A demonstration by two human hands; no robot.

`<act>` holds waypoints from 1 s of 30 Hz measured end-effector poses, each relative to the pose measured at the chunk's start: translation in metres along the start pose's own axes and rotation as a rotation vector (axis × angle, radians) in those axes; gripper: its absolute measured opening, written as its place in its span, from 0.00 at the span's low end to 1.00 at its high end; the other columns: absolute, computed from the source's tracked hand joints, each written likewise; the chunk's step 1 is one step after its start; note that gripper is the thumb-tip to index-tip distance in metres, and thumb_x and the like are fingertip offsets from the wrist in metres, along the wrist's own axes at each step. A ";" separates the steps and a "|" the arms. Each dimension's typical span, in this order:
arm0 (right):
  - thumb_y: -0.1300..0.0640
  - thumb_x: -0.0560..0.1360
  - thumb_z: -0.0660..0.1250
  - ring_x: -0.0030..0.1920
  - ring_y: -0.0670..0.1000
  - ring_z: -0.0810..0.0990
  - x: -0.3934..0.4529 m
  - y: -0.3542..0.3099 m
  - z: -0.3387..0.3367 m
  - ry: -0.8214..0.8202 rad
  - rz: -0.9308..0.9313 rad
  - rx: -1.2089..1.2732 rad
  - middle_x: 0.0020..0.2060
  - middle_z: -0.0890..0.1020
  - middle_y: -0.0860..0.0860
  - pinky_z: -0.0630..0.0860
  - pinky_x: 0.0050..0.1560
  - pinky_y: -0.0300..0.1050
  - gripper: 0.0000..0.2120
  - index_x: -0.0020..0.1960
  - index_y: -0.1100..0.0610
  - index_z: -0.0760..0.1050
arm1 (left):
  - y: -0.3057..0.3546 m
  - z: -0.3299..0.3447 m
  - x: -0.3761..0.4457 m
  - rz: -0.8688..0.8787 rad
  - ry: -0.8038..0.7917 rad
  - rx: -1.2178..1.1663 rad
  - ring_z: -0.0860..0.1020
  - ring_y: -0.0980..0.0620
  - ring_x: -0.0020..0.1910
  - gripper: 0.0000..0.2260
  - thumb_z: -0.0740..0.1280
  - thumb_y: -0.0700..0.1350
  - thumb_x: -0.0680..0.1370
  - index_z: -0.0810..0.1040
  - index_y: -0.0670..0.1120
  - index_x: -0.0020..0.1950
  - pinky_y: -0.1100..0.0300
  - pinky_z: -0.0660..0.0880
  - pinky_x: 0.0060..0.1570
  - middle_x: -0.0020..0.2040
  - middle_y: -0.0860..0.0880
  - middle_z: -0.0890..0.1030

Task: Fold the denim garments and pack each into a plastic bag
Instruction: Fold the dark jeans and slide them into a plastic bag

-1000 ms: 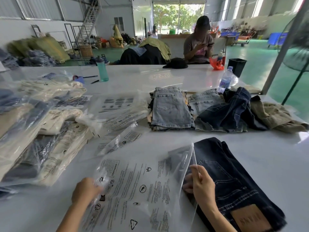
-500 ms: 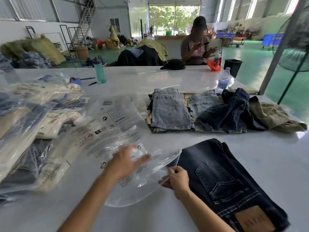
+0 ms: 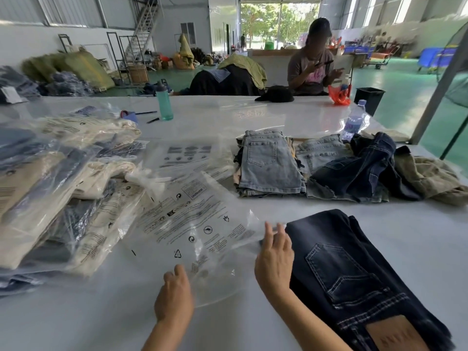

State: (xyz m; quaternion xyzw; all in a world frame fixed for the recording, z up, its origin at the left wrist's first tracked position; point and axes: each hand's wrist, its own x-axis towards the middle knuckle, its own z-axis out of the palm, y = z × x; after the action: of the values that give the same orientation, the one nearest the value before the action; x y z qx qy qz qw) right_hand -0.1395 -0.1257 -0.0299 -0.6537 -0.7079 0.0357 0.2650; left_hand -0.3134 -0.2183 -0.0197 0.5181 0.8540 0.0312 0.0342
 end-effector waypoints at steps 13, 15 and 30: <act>0.64 0.78 0.55 0.61 0.55 0.67 0.041 0.012 -0.006 -0.331 -0.193 -0.151 0.59 0.75 0.52 0.73 0.47 0.47 0.16 0.63 0.55 0.71 | -0.021 -0.026 -0.022 0.021 0.079 0.133 0.80 0.43 0.43 0.12 0.75 0.43 0.67 0.79 0.44 0.48 0.53 0.76 0.40 0.42 0.45 0.81; 0.61 0.78 0.56 0.63 0.54 0.68 0.043 0.010 -0.013 -0.354 -0.260 -0.177 0.61 0.75 0.51 0.72 0.52 0.46 0.18 0.67 0.51 0.70 | -0.005 -0.017 -0.018 0.299 0.180 0.075 0.79 0.46 0.28 0.11 0.76 0.39 0.60 0.80 0.43 0.39 0.59 0.74 0.24 0.32 0.46 0.79; 0.38 0.58 0.79 0.38 0.51 0.77 0.041 0.216 -0.117 -0.505 0.695 0.049 0.38 0.77 0.52 0.70 0.35 0.44 0.33 0.46 0.62 0.71 | 0.139 0.013 -0.002 0.463 -0.206 0.085 0.78 0.43 0.54 0.30 0.51 0.66 0.77 0.79 0.43 0.54 0.55 0.71 0.50 0.54 0.42 0.80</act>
State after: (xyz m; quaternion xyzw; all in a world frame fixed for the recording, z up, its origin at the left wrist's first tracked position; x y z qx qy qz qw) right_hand 0.1050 -0.0905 -0.0021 -0.8175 -0.4871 0.2989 0.0710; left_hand -0.1886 -0.1554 -0.0198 0.7014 0.7051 -0.0508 0.0911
